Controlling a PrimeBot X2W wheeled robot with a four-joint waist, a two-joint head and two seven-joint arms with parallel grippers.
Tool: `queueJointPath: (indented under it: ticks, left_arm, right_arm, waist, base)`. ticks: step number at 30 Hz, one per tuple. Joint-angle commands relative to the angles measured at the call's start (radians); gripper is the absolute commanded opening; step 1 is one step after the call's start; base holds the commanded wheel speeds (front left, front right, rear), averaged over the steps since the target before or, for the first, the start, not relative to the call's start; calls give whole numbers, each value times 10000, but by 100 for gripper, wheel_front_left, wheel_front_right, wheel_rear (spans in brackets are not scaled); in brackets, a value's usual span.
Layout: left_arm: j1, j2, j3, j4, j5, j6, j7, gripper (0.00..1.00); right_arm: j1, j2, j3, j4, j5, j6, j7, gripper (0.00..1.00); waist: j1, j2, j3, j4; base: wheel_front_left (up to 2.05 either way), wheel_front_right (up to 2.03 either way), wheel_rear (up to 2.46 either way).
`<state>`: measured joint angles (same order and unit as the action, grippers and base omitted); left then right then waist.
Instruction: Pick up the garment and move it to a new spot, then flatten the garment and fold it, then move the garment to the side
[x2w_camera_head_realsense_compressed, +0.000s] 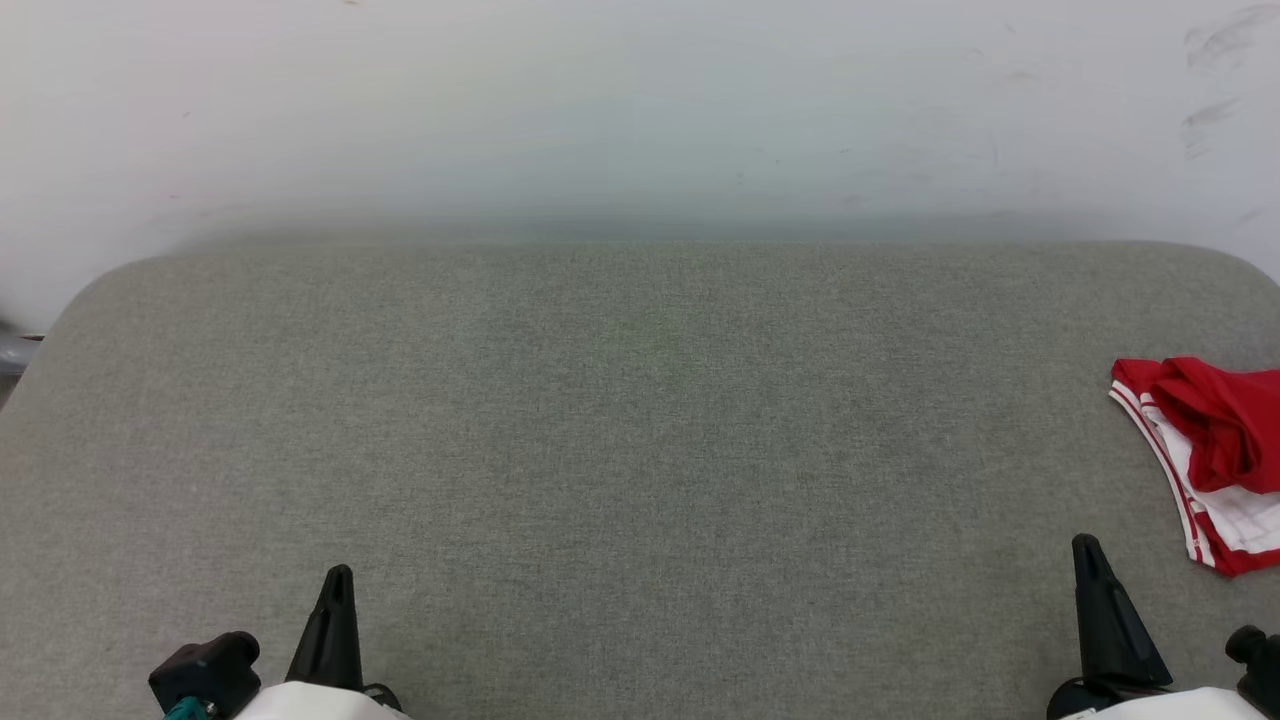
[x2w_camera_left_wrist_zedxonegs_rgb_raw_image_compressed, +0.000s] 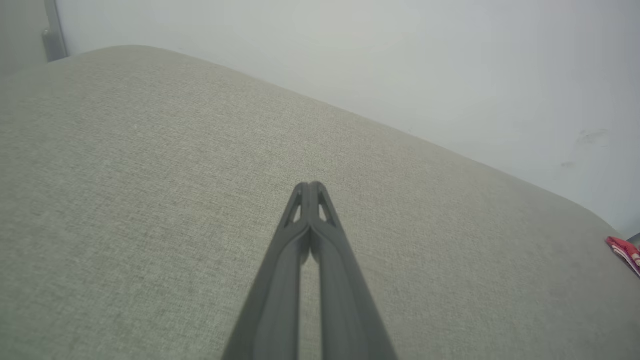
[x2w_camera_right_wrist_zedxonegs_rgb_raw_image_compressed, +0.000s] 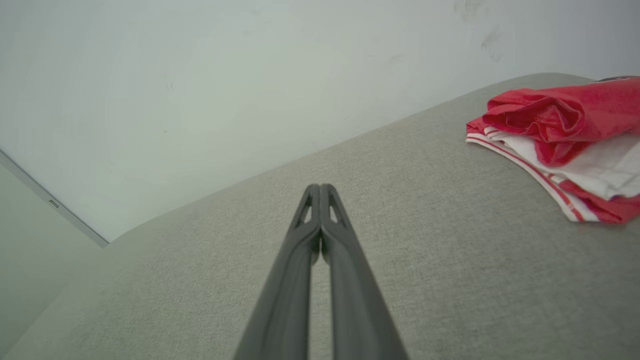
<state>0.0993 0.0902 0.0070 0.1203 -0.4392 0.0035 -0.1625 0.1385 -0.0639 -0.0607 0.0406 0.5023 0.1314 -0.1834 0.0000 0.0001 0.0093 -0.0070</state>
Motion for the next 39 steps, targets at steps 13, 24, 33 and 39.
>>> queueJointPath:
  ticks: [13, 24, 33, 39]
  left_arm:
    - [-611, -47, 241, 124, -2333, -294, 522, 0]
    - [-860, -111, 386, 311, -3928, -475, 906, 0]
    - [-1058, -159, 498, 459, -5108, -608, 1187, 0]
    - [-1199, -184, 562, 534, -5841, -694, 1364, 0]
  right_arm:
    - [-682, -178, 56, 297, 2351, -4, 448, 0]
    - [-986, -211, 69, 582, 3928, -4, 795, 0]
    - [-1220, -225, 64, 795, 5089, -4, 1054, 0]
    - [-1377, -229, 53, 930, 5798, -5, 1221, 0]
  waist:
    - [0, -1, -8, 9]
    - [0, -1, -14, 16]
    - [0, -1, -20, 22]
    - [0, -1, -23, 26]
  base:
    - [0, 0, 0]
    - [0, 0, 0]
    - [0, 0, 0]
    - [0, 0, 0]
